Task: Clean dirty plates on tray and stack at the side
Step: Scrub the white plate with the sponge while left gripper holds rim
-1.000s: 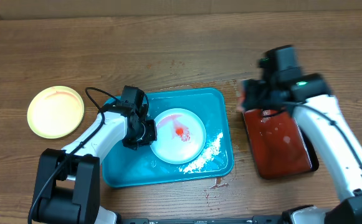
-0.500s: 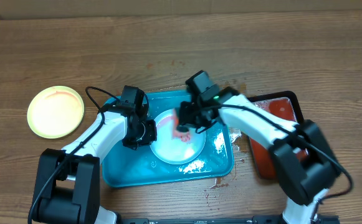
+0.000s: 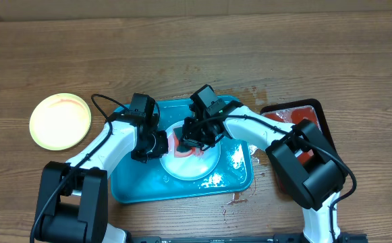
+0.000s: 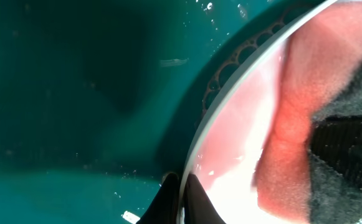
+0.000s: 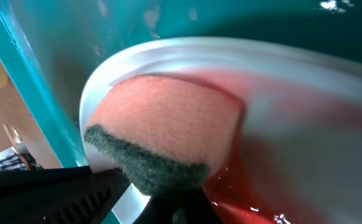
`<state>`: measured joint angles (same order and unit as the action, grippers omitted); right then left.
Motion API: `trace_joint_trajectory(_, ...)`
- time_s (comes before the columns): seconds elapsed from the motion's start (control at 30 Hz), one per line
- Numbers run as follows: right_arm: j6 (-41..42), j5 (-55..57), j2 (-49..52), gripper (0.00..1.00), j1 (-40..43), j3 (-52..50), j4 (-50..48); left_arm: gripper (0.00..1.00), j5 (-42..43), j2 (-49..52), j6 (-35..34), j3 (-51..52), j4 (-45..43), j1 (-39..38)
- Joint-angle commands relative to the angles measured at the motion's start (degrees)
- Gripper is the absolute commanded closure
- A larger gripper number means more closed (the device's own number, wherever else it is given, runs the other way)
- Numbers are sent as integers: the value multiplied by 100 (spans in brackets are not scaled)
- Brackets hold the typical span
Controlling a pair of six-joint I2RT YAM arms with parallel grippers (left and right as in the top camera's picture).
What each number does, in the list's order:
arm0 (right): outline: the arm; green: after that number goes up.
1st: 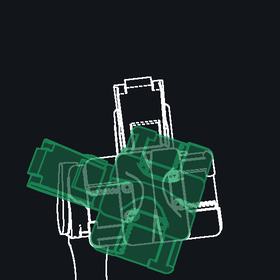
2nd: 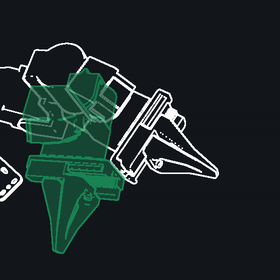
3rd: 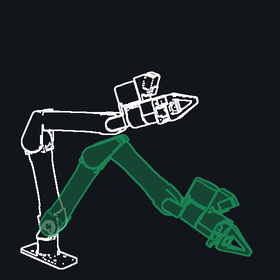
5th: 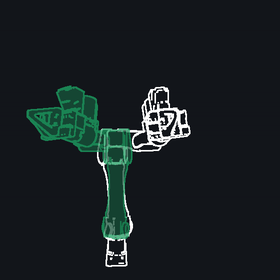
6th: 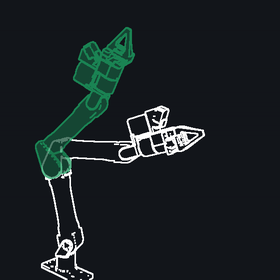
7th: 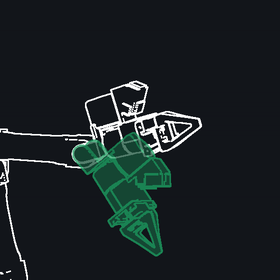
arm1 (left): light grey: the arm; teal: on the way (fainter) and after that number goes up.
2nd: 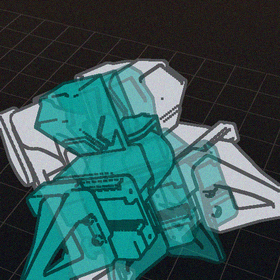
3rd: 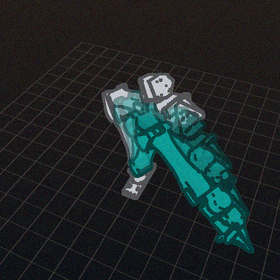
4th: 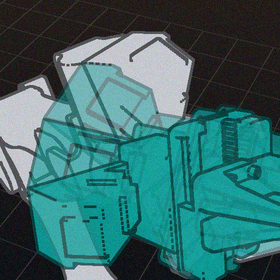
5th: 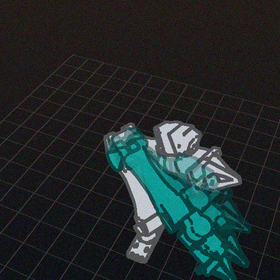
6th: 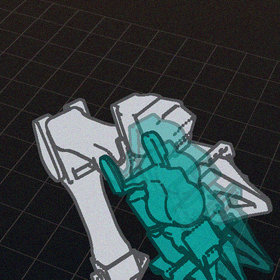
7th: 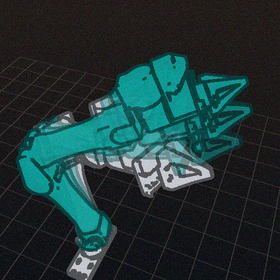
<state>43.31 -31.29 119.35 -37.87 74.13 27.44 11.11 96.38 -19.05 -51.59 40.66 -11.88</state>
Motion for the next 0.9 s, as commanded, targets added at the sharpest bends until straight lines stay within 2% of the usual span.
trace_joint_trajectory(0.0,79,629,304,96,258,13,704,96,-127,-7,103,-37,-39,9)
trace_joint_trajectory(0.17,120,1650,302,96,774,389,2048,96,-179,-7,46,-37,-39,9)
trace_joint_trajectory(0.4,-308,2028,302,96,977,1043,2949,96,-367,-7,-109,-37,-44,9)
trace_joint_trajectory(0.57,-323,1659,315,96,601,986,2791,96,-365,-7,-109,-37,-46,9)
trace_joint_trajectory(0.87,345,444,315,96,-442,122,1362,95,-363,-7,-131,-37,-42,9)
